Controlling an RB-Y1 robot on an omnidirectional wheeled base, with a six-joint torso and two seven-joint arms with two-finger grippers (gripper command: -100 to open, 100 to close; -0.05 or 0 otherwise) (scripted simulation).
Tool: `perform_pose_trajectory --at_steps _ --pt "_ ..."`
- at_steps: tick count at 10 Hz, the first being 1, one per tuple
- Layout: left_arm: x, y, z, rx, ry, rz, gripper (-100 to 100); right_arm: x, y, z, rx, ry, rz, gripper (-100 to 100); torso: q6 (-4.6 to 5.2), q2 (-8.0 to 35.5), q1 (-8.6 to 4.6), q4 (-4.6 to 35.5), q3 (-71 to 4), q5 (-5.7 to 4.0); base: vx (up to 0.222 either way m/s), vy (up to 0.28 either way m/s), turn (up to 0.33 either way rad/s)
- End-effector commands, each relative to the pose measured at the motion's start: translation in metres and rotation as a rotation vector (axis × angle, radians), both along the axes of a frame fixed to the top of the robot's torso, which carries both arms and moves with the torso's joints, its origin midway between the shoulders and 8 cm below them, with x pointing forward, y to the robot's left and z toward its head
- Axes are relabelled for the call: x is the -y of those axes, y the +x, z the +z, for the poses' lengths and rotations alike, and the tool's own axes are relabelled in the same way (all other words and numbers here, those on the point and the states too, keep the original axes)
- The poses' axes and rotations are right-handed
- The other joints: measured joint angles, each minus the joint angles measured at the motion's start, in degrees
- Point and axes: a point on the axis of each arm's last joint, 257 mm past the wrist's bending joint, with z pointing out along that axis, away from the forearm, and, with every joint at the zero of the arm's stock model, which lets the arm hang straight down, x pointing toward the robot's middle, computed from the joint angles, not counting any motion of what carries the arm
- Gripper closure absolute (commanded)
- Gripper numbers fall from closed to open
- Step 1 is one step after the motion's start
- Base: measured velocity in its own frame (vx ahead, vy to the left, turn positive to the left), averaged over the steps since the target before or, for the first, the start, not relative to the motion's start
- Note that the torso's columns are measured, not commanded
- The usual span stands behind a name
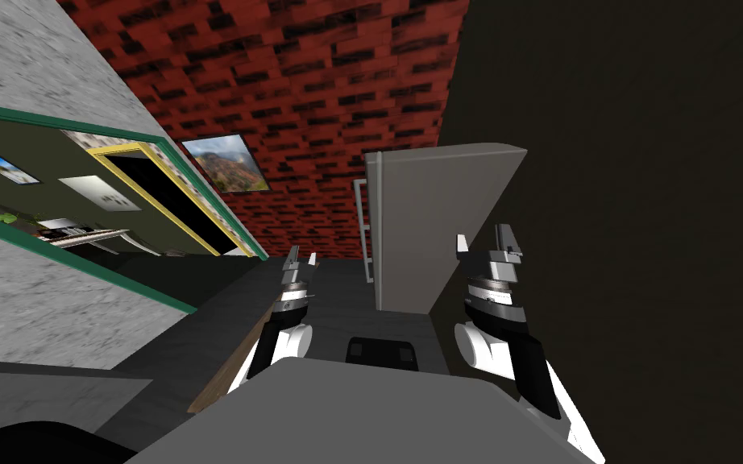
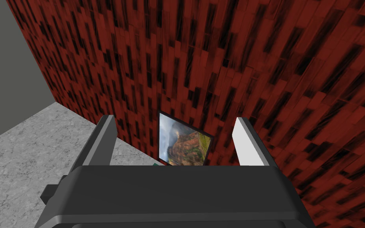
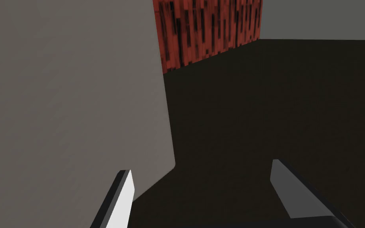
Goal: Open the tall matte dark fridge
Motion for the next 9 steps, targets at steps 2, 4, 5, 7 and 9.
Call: perform_pose_trajectory --at_steps 2,4,5,7,9 --pt "0.0 0.0 0.0 0.0 0.0 0.0 0 0.0 0.0 0.0 0.0 0.0 0.0 0 0.0 5.97 0.0 6.0 -12.0 0.0 0.0 0.0 0.0" --pt "0.0 0.0 0.0001 0.0 0.0 0.0 0 0.0 0.0 0.0001 0.0 0.0 0.0 0 0.0 14.22 0.0 14.24 -28.5 0.0 0.0 0.0 0.0" --pt "0.0 0.0 0.0001 0.0 0.0 0.0 0 0.0 -0.0001 0.0001 0.0 0.0 0.0 0 0.0 18.45 0.0 18.46 -36.92 0.0 0.0 0.0 0.0" --pt "0.0 0.0 0.0002 0.0 0.0 0.0 0 0.0 -0.0001 0.0001 0.0 0.0 0.0 0 0.0 26.93 0.0 26.91 -53.81 0.0 0.0 0.0 0.0" --pt "0.0 -0.0001 0.0002 0.0 0.0 0.0 0 0.0 -0.0001 0.0002 0.0 0.0 0.0 0 0.0 35.39 0.0 35.37 -70.73 0.0 0.0 0.0 0.0"
